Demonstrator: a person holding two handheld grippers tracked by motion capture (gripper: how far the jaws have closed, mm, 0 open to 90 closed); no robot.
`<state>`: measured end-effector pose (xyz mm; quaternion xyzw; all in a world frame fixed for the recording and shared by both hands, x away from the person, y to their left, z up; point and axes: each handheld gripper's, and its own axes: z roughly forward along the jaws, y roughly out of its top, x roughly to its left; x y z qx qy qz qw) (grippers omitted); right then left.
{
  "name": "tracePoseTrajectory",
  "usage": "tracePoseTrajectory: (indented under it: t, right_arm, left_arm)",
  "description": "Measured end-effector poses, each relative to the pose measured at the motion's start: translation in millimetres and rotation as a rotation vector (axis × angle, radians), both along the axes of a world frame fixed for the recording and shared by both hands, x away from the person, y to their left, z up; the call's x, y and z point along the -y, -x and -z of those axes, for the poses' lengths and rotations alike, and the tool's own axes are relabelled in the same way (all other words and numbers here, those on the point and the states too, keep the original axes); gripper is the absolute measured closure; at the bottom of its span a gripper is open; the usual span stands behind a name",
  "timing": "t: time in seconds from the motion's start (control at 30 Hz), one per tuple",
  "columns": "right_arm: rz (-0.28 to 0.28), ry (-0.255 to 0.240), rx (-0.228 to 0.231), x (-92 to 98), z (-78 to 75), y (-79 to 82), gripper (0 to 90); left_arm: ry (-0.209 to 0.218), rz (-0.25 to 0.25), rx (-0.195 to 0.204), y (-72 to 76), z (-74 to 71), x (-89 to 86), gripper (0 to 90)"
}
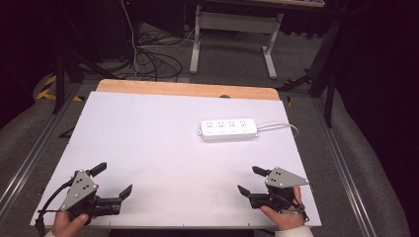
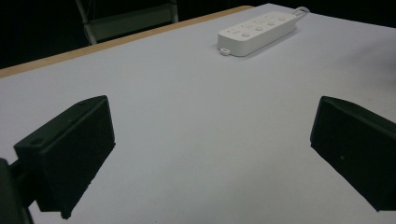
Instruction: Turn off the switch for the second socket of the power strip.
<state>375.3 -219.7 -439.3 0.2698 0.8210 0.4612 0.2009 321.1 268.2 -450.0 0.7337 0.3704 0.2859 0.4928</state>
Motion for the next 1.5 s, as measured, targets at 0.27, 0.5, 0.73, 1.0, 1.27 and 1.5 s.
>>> tracePoseTrajectory:
  t: [0.27, 0.5, 0.73, 1.0, 1.27, 1.5]
  right_arm:
    - [0.002, 0.013, -0.013, -7.9, -13.9, -11.3, 25.4]
    - [0.002, 0.012, -0.002, -13.7, -27.4, -19.1, 29.1]
    - [-0.006, 0.009, -0.007, -17.0, -43.8, -30.9, 35.1]
    - [0.002, 0.028, 0.008, -23.4, -55.7, -43.6, 36.2]
    - [0.006, 0.064, 0.011, -33.4, -63.4, -60.8, 36.4]
    - [0.010, 0.073, 0.004, -36.8, -66.1, -70.8, 41.3]
  left_arm:
    - [-0.005, -0.004, -0.012, 0.2, -0.5, -1.5, 0.5]
    - [-0.023, -0.009, -0.019, -0.6, -0.2, -2.6, 0.9]
    - [-0.025, -0.008, -0.016, -0.5, -0.6, -3.0, 1.0]
    - [-0.027, -0.005, -0.017, -0.2, -0.5, -2.9, 1.0]
    - [-0.021, -0.009, -0.017, 0.2, -0.5, -2.5, 1.0]
    - [-0.026, -0.002, -0.019, 0.4, -0.6, -2.6, 0.9]
